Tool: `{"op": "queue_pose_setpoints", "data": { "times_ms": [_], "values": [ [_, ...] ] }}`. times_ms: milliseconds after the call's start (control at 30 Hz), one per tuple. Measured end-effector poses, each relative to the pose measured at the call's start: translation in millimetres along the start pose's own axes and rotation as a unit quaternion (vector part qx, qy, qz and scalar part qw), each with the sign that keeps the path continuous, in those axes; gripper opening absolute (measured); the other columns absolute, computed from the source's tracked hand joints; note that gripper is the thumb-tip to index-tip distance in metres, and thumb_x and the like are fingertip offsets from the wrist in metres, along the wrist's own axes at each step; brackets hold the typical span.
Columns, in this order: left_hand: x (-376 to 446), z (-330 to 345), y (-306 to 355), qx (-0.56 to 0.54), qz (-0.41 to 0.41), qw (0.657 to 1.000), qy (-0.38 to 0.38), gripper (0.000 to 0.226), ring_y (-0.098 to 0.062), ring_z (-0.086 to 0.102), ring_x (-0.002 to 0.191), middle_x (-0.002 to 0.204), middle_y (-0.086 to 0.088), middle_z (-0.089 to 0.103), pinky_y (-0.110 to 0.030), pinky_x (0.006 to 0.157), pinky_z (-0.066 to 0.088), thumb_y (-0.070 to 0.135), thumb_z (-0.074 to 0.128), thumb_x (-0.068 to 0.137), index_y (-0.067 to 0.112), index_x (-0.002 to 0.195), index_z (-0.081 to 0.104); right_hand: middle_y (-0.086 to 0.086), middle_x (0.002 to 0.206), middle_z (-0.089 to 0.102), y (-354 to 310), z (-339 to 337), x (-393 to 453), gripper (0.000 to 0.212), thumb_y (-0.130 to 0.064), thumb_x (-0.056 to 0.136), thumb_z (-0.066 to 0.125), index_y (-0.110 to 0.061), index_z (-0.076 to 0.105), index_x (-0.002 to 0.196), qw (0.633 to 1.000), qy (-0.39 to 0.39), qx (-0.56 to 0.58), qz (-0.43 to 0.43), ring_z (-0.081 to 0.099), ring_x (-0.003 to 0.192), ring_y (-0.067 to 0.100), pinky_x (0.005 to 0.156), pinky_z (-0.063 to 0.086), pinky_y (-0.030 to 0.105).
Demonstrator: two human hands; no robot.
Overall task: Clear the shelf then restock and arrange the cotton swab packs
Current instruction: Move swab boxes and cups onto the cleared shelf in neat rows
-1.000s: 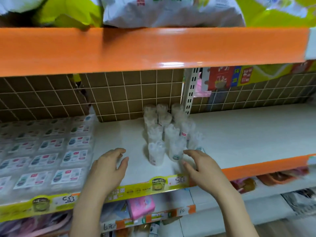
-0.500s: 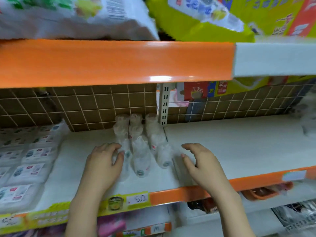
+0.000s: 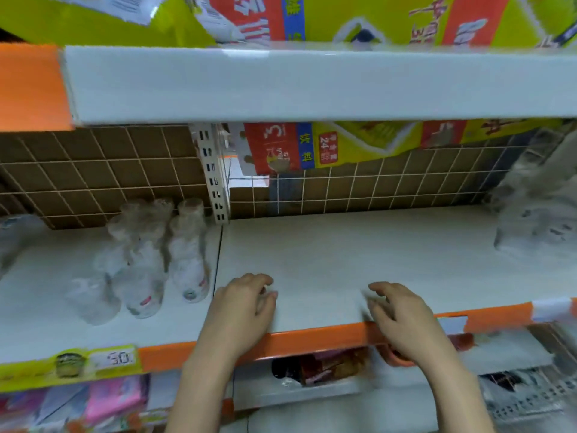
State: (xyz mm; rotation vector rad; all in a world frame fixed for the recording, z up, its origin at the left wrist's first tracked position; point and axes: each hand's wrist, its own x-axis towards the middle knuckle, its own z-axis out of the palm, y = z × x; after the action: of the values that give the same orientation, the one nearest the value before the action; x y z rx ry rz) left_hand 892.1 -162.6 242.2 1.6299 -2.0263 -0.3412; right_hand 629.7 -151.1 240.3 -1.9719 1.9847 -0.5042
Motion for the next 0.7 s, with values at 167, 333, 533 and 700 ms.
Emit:
{"op": "queue_pose_setpoints", "data": {
  "times_ms": [167, 333, 533, 700],
  "values": [
    [9.8, 5.4, -3.6, 0.018, -0.033, 0.999, -0.016, 0.037, -0.019, 0.058, 0.103, 0.111, 0.002, 0.064, -0.032, 0.088, 0.044, 0.038, 0.043, 0.091, 0.021, 0.12, 0.059, -0.001, 0.128, 0.055, 10.0, 2.9, 16.6, 0.037, -0.027, 0.094, 0.05, -0.02, 0.051, 0.13, 1.0, -0.02, 0.012, -0.01, 0.052, 0.116, 0.017, 0.09, 0.039, 0.026],
    [28.1, 9.1, -18.0, 0.039, -0.074, 0.994, -0.076, 0.035, -0.019, 0.057, 0.105, 0.117, 0.001, 0.061, -0.031, 0.088, 0.045, 0.038, 0.045, 0.095, 0.025, 0.126, 0.053, -0.003, 0.132, 0.052, 4.1, 5.2, 37.4, 0.039, -0.03, 0.095, 0.048, -0.023, 0.048, 0.133, 0.999, -0.038, 0.017, -0.035, 0.051, 0.117, 0.016, 0.095, 0.039, 0.026],
    [52.8, 22.8, -9.7, 0.036, -0.087, 0.991, -0.093, 0.036, -0.019, 0.056, 0.107, 0.119, 0.0, 0.057, -0.029, 0.088, 0.044, 0.04, 0.046, 0.094, 0.028, 0.128, 0.052, -0.002, 0.131, 0.054, 21.2, 1.9, 54.0, 0.039, -0.029, 0.094, 0.049, -0.023, 0.049, 0.132, 0.999, -0.017, 0.027, -0.032, 0.053, 0.115, 0.017, 0.094, 0.042, 0.029],
    [61.5, 37.8, 12.4, 0.052, -0.112, 0.988, -0.094, 0.036, -0.023, 0.056, 0.105, 0.118, -0.003, 0.052, -0.032, 0.088, 0.045, 0.04, 0.048, 0.093, 0.023, 0.123, 0.056, -0.001, 0.134, 0.05, 55.7, -5.0, 63.4, 0.041, -0.032, 0.094, 0.046, -0.025, 0.047, 0.134, 1.0, -0.005, -0.008, -0.005, 0.051, 0.116, 0.019, 0.094, 0.044, 0.032]
  ]
}}
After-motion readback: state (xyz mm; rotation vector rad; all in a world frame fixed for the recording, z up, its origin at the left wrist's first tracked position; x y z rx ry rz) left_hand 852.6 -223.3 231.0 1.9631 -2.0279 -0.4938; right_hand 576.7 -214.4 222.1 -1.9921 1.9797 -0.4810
